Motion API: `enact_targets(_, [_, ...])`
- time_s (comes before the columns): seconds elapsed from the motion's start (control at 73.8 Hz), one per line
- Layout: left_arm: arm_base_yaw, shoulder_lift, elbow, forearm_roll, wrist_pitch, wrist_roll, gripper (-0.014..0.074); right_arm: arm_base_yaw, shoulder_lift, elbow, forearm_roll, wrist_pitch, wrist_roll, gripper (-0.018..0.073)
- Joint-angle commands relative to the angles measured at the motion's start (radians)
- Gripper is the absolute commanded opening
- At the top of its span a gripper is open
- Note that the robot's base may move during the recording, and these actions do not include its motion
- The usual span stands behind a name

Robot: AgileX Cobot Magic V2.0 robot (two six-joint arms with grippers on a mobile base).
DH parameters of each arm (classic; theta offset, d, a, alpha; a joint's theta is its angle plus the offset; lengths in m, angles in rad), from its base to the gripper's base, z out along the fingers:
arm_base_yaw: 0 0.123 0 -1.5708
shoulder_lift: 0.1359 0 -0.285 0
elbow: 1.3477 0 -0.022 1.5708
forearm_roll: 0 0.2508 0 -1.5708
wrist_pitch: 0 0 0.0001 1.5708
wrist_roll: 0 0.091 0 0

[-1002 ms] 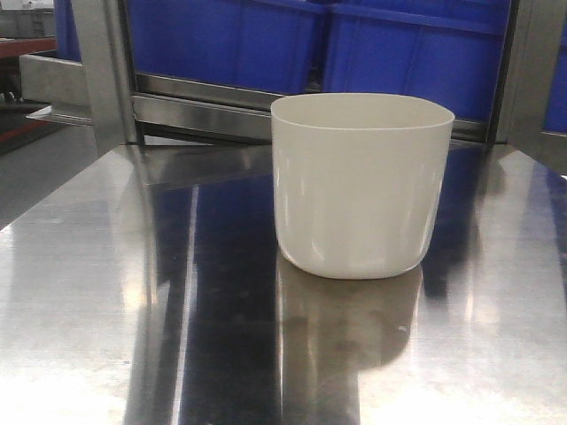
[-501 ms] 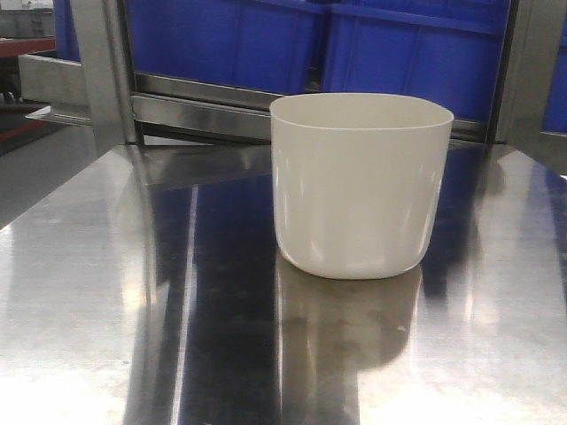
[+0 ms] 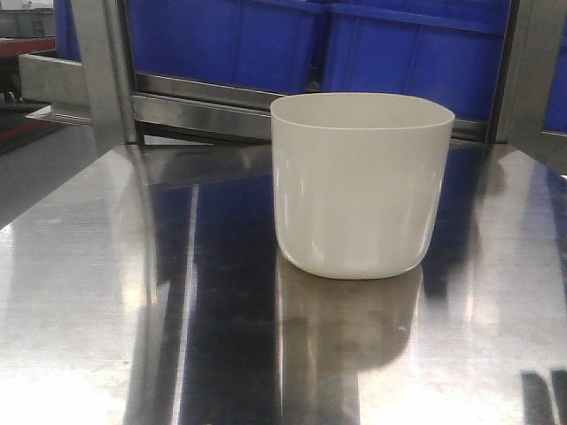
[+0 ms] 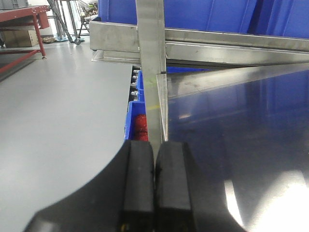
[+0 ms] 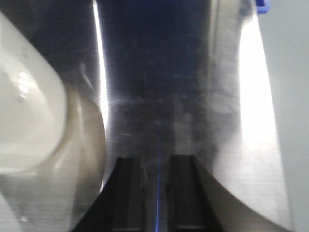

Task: Move white bin to right shelf second layer
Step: 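Close the right gripper on the white bin's rim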

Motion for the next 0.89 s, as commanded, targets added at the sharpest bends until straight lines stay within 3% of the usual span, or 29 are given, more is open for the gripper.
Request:
enact_targets(0.0, [-0.003, -0.014, 0.037, 0.0, -0.086, -0.005, 0.0085, 0.052, 0.059, -0.117, -0.051, 0.017, 0.072, 0.0251])
enact_targets(0.217, [-0.003, -0.014, 0.037, 0.0, -0.086, -0.005, 0.0085, 0.131, 0.258, -0.4, -0.047, 0.253, 0.077, 0.0251])
enact_targets(0.46, [-0.003, -0.014, 0.037, 0.0, -0.086, -0.005, 0.0085, 0.144, 0.422, -0.699, 0.002, 0.405, 0.075, 0.0251])
enact_targets(0.677, [-0.003, -0.014, 0.037, 0.0, -0.086, -0.005, 0.0085, 0.163, 0.492, -0.746, 0.06, 0.408, -0.015, 0.0251])
enact_targets(0.88, [-0.003, -0.014, 0.037, 0.0, -0.086, -0.005, 0.0085, 0.163, 0.55, -0.746, 0.076, 0.403, -0.027, 0.0251])
